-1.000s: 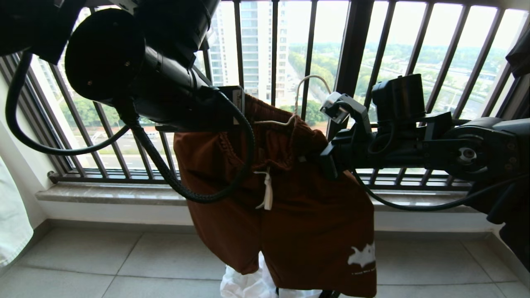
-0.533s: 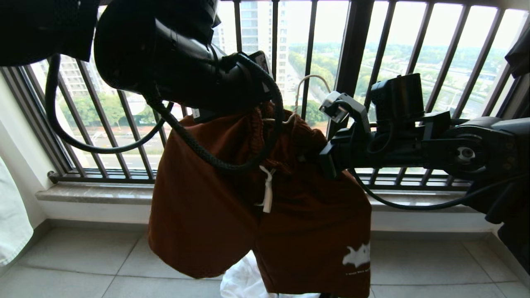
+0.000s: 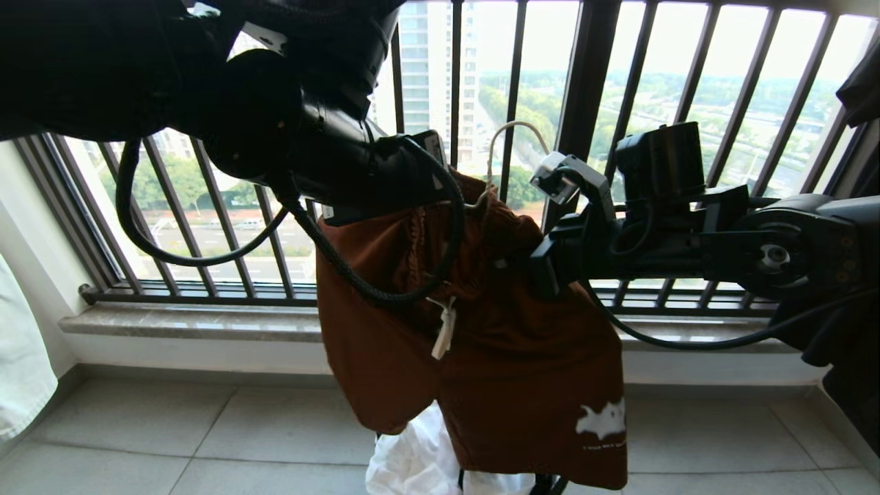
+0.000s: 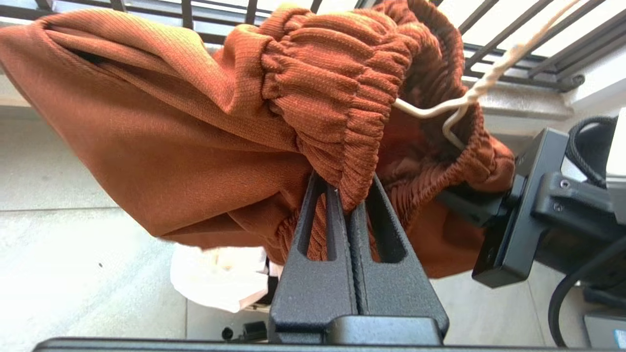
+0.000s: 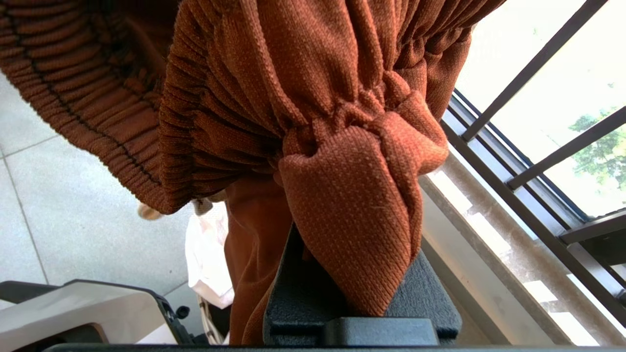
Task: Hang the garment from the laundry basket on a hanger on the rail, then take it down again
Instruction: Hang the clothes on the clothes rack
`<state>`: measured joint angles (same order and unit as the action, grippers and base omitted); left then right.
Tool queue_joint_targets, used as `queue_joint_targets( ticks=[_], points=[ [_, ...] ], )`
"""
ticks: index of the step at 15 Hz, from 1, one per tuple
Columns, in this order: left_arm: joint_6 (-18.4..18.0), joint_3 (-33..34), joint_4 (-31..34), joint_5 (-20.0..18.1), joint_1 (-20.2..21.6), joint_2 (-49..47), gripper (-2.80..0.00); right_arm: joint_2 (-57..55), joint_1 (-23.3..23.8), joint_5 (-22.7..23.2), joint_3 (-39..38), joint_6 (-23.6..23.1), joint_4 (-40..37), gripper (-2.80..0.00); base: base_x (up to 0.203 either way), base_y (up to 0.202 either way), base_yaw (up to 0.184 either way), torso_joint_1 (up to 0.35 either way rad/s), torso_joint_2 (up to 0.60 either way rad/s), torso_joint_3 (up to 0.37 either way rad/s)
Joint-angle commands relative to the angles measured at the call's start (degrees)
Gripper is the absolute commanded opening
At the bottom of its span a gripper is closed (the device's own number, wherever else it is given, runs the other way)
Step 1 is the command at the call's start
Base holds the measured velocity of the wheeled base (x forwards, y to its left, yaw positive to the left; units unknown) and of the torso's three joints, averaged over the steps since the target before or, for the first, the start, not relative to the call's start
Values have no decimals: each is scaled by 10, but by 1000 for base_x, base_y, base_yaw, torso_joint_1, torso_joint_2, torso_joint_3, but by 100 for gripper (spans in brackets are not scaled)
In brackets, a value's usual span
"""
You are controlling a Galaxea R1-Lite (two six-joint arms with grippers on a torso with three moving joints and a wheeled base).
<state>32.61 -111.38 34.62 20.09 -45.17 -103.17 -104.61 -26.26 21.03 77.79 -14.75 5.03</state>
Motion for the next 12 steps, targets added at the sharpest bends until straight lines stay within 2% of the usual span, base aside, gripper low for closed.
queue_joint_targets(
  ticks=[1, 4, 9, 10, 12],
  points=[
    [3, 1, 4, 1, -10, 3, -280, 1, 0, 2, 0, -1, 1, -280, 0, 0, 0, 0, 0, 0],
    [6, 5, 21, 1, -34, 13, -280, 0, 1, 2, 1, -1, 1, -280, 0, 0, 0, 0, 0, 0],
    [6, 19, 26, 3, -36, 14, -280, 3, 0, 2, 1, 0, 1, -280, 0, 0, 0, 0, 0, 0],
    [6, 20, 27, 4, -36, 14, 0, 5, 1, 2, 1, 0, 1, -280, 0, 0, 0, 0, 0, 0],
    [2, 19, 42, 6, -36, 17, 0, 5, 1, 2, 1, 0, 1, -280, 0, 0, 0, 0, 0, 0]
  ],
)
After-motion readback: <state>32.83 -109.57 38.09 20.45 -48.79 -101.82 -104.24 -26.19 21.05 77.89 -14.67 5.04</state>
